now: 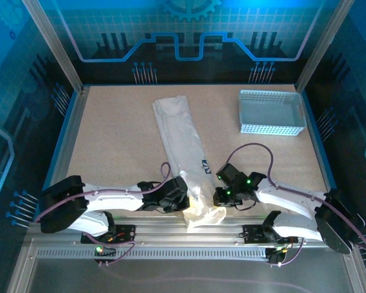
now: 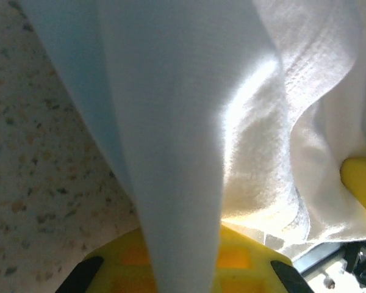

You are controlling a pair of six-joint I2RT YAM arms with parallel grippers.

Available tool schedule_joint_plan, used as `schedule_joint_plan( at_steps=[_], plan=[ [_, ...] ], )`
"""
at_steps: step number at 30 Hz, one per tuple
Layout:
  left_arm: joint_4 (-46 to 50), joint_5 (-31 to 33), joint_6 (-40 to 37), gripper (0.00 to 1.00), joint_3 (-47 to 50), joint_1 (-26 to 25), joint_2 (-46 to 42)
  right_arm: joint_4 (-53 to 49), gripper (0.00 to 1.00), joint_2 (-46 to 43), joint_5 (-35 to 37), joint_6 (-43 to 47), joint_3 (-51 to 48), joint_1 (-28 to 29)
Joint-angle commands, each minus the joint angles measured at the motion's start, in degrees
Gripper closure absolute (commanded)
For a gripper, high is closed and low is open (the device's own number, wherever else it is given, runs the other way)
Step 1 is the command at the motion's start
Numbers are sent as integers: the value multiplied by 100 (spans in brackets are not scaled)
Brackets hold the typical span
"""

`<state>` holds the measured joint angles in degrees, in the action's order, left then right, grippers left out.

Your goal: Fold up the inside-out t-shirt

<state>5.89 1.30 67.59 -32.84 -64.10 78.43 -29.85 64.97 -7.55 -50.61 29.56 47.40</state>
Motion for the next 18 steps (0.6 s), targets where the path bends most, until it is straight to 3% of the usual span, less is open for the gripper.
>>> schedule_joint_plan(
  at_steps=[1, 8, 12, 18],
  plan=[
    [675, 89, 73, 100, -66, -235, -414, -571, 90, -499, 185, -440, -97, 280],
    [1291, 120, 701, 100, 351, -529, -1654, -1578, 97, -1706, 538, -1117, 34, 805],
    [1682, 320, 671, 100, 121, -459, -2410, -1605, 97, -1848, 579, -1039, 506, 832],
    [1886, 159, 91, 100, -736, 740, -2653, -1440, 98, -695, 780, 2, 2480, 548]
  ],
)
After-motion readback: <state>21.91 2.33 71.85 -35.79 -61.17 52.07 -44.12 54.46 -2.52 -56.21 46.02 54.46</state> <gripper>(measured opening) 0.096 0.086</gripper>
